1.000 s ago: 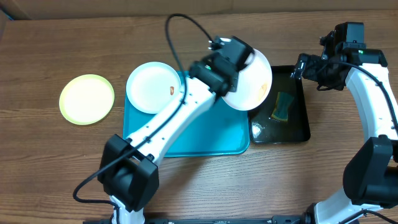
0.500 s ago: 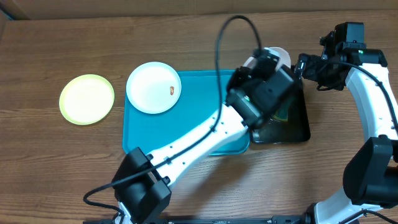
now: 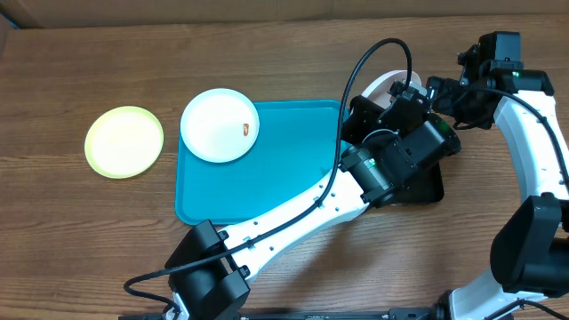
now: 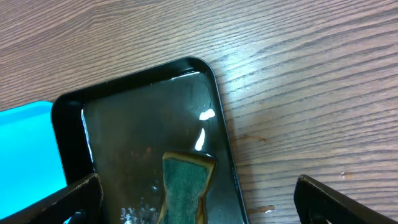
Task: Clean dirty plates on tray and stack at the side
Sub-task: 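Lift the white plate off the teal tray with the left gripper, then carry the white plate left and stack it on the yellow plate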
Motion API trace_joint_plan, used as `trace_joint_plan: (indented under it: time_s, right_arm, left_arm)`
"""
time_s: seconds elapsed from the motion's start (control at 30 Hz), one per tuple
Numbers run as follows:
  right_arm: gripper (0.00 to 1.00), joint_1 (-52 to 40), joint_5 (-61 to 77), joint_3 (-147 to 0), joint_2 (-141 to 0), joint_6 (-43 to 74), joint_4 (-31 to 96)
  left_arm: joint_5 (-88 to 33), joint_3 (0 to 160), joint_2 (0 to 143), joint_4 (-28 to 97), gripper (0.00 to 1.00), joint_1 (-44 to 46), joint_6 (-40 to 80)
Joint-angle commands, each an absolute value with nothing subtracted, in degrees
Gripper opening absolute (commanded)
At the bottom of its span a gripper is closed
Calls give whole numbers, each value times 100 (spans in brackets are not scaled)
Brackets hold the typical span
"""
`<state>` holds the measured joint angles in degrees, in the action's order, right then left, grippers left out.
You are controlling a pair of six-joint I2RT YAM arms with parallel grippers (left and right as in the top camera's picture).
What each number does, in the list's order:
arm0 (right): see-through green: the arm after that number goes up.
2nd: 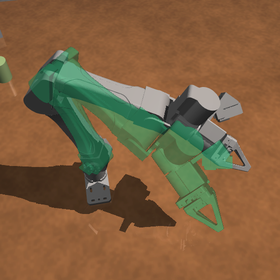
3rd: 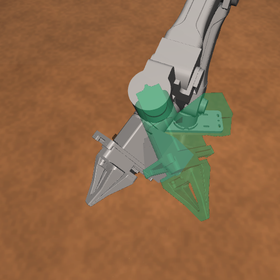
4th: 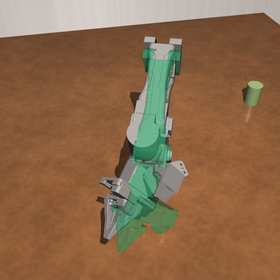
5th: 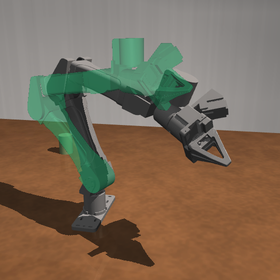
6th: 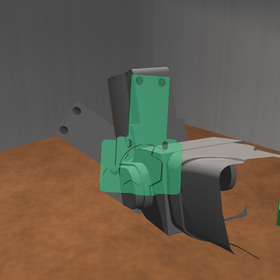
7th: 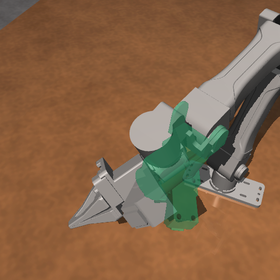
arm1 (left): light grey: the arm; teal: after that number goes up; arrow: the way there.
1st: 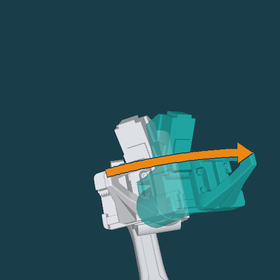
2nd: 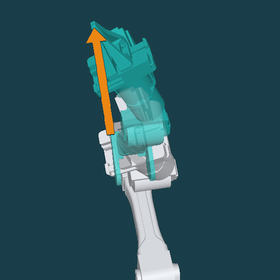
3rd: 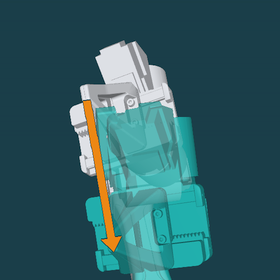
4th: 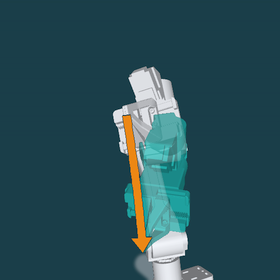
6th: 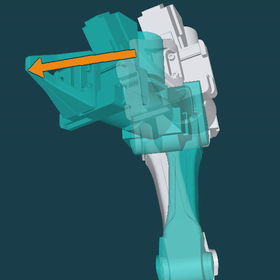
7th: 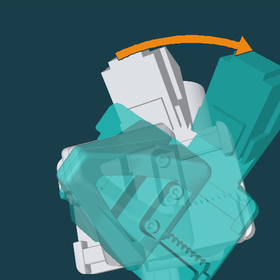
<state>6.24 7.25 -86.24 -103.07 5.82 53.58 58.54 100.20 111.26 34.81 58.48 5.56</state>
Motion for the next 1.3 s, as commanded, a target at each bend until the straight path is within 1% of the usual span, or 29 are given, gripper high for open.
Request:
trace_joint_plan:
  time_s: [0.0,0.13,0.2,0.43,0.53,0.73,0.83,0.9,1.0,1.13,1.27]
  right_arm:
    - [100,613,709,-8696,-10213,578,5325]
    - [100,613,709,-8696,-10213,578,5325]
    - [100,613,709,-8696,-10213,578,5325]
    - [100,613,711,-8696,-10213,578,5325]
    - [100,613,711,-8696,-10213,578,5325]
    - [100,613,709,-8696,-10213,578,5325]
    - [100,613,709,-8696,-10213,578,5325]
    - [100,613,711,-8696,-10213,578,5325]
    - [100,613,709,-8696,-10213,578,5325]
    - [100,613,709,-8696,-10213,578,5325]
    - [100,613,709,-8696,-10213,578,5325]
  left_arm:
    - [6060,10165,11126,3417,4,5852,515]
    - [6016,10165,11126,3450,4,5828,644]
    - [5741,10165,11126,3553,4,5780,735]
    - [4348,10162,11126,4071,4,5253,1756]
    - [3420,10162,11126,4259,4,4849,2047]
    - [613,10162,11126,4663,4,3640,2534]
    - [-513,10162,11126,4958,4,2891,2779]
    - [-1033,10162,11126,5190,4,2394,2792]
    - [-1361,10162,11126,5675,4,1590,2792]
    - [-1306,10162,11126,6429,4,528,2797]
    - [-1297,10160,11126,6930,4,-550,2838]
